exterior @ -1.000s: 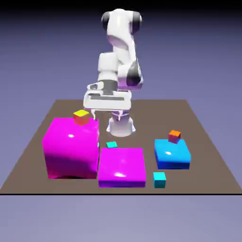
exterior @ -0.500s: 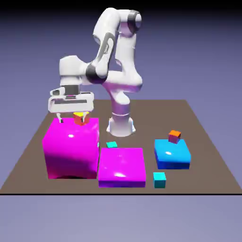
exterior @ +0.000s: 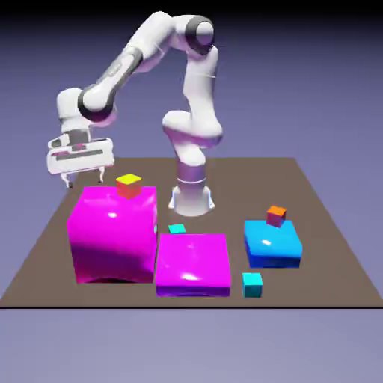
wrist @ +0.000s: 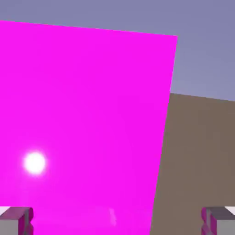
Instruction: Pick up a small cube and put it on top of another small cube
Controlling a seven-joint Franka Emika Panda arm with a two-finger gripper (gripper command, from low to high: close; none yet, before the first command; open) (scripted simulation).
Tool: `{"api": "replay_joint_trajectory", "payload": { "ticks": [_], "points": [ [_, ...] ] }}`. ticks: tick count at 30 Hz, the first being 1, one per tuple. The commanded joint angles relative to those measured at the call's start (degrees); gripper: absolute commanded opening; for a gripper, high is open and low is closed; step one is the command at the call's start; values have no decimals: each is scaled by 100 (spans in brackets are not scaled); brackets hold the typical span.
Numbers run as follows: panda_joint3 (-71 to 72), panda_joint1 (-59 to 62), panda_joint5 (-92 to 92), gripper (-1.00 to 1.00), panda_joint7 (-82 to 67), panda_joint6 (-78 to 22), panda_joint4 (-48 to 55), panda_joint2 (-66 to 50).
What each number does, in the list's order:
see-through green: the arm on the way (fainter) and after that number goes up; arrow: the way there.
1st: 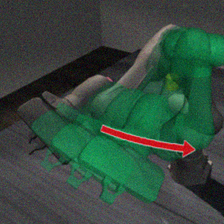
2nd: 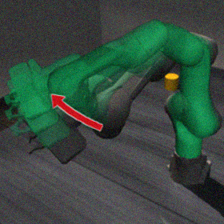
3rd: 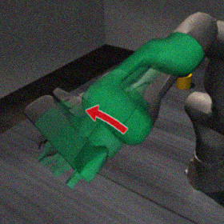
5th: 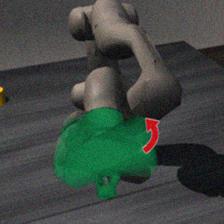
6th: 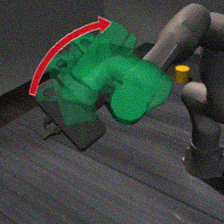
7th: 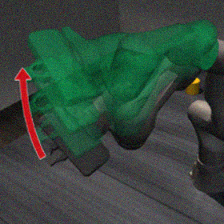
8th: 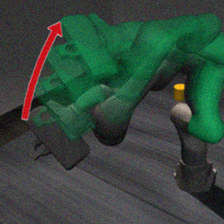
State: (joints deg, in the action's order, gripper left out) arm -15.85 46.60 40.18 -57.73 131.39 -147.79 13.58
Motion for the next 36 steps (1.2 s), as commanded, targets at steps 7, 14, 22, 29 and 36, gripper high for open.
{"api": "replay_joint_trajectory", "payload": {
  "ticks": [7,14,22,29,36],
  "points": [
    [-293,877,685,0,-1745,-747,286,-293],
    [-586,1754,1369,0,-3489,-1494,572,-586],
    [-639,1873,2397,0,-5482,-2266,-28,-1564],
    [-587,1666,3384,0,-7226,-2914,-881,-2646],
    [-516,1404,4385,0,-8971,-3556,-1791,-3768]
  ]
}}
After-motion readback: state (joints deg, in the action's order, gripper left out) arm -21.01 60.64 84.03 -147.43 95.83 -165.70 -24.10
